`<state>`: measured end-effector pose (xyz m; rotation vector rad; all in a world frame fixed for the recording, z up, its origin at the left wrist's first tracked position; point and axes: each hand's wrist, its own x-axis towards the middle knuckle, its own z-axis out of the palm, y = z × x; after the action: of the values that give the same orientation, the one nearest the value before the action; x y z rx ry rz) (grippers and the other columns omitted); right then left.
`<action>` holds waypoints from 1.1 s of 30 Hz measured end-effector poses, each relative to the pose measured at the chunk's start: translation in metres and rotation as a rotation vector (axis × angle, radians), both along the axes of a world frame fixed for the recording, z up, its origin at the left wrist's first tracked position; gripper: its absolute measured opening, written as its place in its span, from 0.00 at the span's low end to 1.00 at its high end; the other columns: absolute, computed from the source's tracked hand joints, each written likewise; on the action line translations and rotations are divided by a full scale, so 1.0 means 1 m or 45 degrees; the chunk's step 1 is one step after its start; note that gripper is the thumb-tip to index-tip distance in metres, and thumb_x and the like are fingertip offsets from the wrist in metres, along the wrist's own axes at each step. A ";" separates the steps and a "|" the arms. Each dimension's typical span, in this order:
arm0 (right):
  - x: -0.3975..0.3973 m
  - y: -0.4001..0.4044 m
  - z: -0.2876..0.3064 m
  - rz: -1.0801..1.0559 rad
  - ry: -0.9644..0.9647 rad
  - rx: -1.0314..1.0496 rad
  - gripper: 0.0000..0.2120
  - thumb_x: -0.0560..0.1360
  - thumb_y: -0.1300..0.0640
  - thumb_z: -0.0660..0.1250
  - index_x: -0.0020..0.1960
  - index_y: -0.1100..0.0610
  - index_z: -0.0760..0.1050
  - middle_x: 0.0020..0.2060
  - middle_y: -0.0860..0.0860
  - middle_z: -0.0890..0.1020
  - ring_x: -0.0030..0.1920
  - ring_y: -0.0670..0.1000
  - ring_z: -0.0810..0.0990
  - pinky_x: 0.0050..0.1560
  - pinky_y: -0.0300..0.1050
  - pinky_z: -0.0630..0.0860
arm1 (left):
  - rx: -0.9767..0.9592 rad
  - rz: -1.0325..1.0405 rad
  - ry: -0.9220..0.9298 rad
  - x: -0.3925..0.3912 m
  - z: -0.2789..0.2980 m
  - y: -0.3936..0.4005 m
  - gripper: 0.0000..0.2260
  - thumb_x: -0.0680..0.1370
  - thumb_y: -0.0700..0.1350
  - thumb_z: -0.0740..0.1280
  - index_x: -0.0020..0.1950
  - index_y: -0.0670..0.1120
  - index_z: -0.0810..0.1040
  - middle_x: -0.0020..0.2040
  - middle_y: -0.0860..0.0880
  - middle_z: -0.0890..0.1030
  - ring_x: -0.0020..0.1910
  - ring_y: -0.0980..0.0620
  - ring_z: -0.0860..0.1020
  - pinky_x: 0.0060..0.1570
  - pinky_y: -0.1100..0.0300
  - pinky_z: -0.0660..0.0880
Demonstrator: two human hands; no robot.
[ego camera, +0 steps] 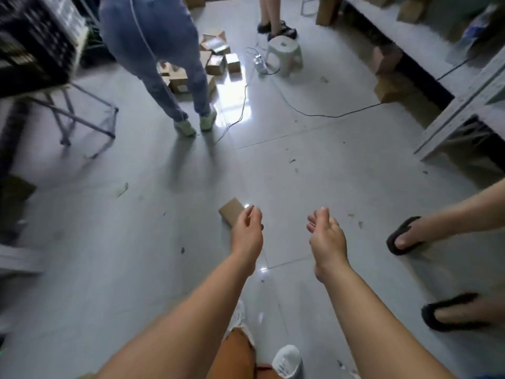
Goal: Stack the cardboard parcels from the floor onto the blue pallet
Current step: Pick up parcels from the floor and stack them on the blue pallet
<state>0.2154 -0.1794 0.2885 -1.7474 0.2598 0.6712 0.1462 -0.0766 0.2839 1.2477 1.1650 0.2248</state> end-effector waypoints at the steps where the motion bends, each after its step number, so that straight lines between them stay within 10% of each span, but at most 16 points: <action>1: -0.002 0.015 -0.002 0.052 0.008 -0.005 0.14 0.81 0.44 0.51 0.55 0.51 0.70 0.61 0.51 0.76 0.60 0.50 0.75 0.62 0.48 0.69 | -0.008 0.061 0.001 -0.006 -0.003 0.012 0.09 0.82 0.50 0.57 0.58 0.51 0.73 0.44 0.54 0.76 0.44 0.54 0.74 0.41 0.62 0.70; 6: -0.014 0.091 -0.013 0.293 0.049 -0.058 0.20 0.81 0.44 0.51 0.62 0.55 0.71 0.60 0.50 0.76 0.60 0.51 0.74 0.61 0.48 0.69 | -0.038 0.246 0.065 -0.036 -0.026 0.069 0.20 0.81 0.55 0.57 0.71 0.50 0.69 0.61 0.50 0.76 0.60 0.50 0.75 0.64 0.51 0.71; 33: 0.084 0.325 -0.239 1.050 0.186 -0.425 0.13 0.79 0.46 0.51 0.54 0.50 0.72 0.54 0.49 0.76 0.57 0.54 0.75 0.58 0.52 0.72 | -0.251 0.761 0.301 0.011 -0.248 0.228 0.23 0.82 0.55 0.56 0.75 0.49 0.63 0.72 0.49 0.69 0.68 0.51 0.70 0.63 0.61 0.64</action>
<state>0.2998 0.1456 0.0494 -2.1222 -0.2961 1.4120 0.1571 0.1515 0.0356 0.7402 1.7083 0.4002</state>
